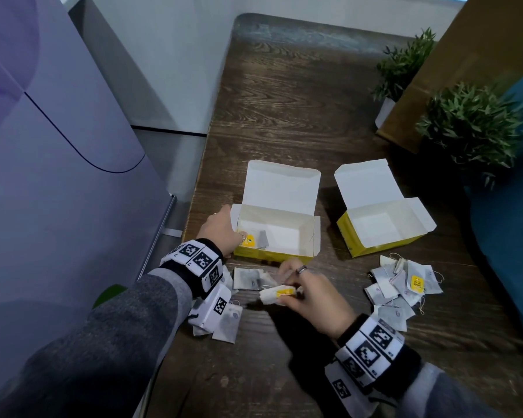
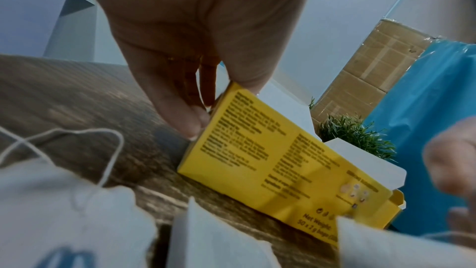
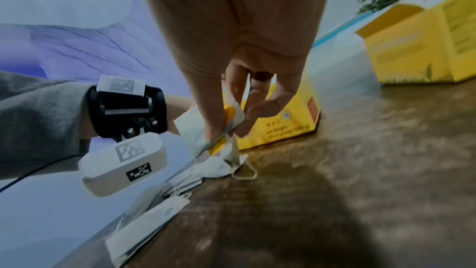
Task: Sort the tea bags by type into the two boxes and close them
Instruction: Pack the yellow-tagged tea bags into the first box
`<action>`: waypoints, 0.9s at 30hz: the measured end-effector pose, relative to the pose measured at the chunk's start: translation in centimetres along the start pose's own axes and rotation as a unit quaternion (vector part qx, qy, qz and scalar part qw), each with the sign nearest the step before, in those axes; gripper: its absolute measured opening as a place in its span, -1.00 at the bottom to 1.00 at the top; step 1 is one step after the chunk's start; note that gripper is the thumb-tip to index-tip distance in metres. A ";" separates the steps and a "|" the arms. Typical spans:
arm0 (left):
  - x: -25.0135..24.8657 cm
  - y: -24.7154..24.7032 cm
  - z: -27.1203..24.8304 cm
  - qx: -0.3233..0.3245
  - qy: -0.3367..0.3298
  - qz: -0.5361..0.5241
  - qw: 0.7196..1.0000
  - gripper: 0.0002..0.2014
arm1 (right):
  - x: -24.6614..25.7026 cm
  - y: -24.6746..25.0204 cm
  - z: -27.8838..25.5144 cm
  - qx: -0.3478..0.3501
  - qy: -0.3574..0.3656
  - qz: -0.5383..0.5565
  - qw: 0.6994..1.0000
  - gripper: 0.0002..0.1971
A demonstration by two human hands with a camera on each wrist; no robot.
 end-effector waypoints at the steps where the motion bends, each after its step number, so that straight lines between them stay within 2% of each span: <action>1: 0.0 0.0 0.0 0.000 -0.001 0.000 1.000 -0.56 | 0.1 0.6 -0.2 0.004 0.002 -0.012 1.000 -0.60; 3: 0.0 0.0 0.1 0.000 0.000 0.003 1.000 -0.54 | 0.8 2.3 -0.3 -0.002 0.023 -0.061 0.998 -0.59; 6: 0.1 -0.1 0.1 0.003 0.001 0.003 1.000 -0.55 | 2.6 7.2 0.4 -0.097 0.073 -0.115 0.986 -0.81; 8: 0.0 -0.1 0.1 0.005 0.001 0.005 1.000 -0.56 | 3.8 10.0 2.0 -0.129 0.107 -0.141 0.976 -0.89; 9: 0.0 -0.1 0.1 0.005 0.001 0.006 1.000 -0.56 | 4.5 10.5 3.1 -0.115 0.122 -0.178 0.970 -0.89; 11: 0.0 -0.1 0.0 0.008 -0.001 0.005 1.000 -0.54 | 5.3 9.8 5.6 -0.034 0.123 -0.294 0.947 -0.84; 13: 0.1 -0.1 0.0 0.007 -0.004 0.002 1.000 -0.52 | 5.7 7.8 7.9 0.053 0.113 -0.410 0.904 -0.82; 15: 0.2 -0.1 0.0 0.006 -0.008 -0.005 1.000 -0.51 | 5.9 5.6 9.5 0.112 0.122 -0.466 0.869 -0.78; 16: 0.2 -0.1 0.0 0.006 -0.009 -0.011 1.000 -0.51 | 5.9 4.8 10.0 0.129 0.124 -0.474 0.862 -0.78; 21: 0.3 0.3 -0.3 -0.008 -0.022 -0.034 0.999 -0.57 | 5.3 3.4 12.0 0.140 0.098 -0.394 0.903 -0.83; 24: 0.5 0.5 -0.7 -0.016 -0.016 -0.100 0.995 -0.73 | 4.9 3.3 12.3 0.147 0.091 -0.357 0.918 -0.82; 27: 0.8 0.6 -1.3 -0.008 0.004 -0.167 0.986 -0.73 | 4.5 3.2 12.3 0.142 0.094 -0.313 0.934 -0.79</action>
Point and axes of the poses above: each hand's wrist, its own z-axis towards the middle knuckle, its own y-axis out of the back of the hand, x = y × z, the point moved 6 cm from there along z, towards the middle knuckle, and after that the axes turned 9 degrees about -z, right-handed, at the moved point
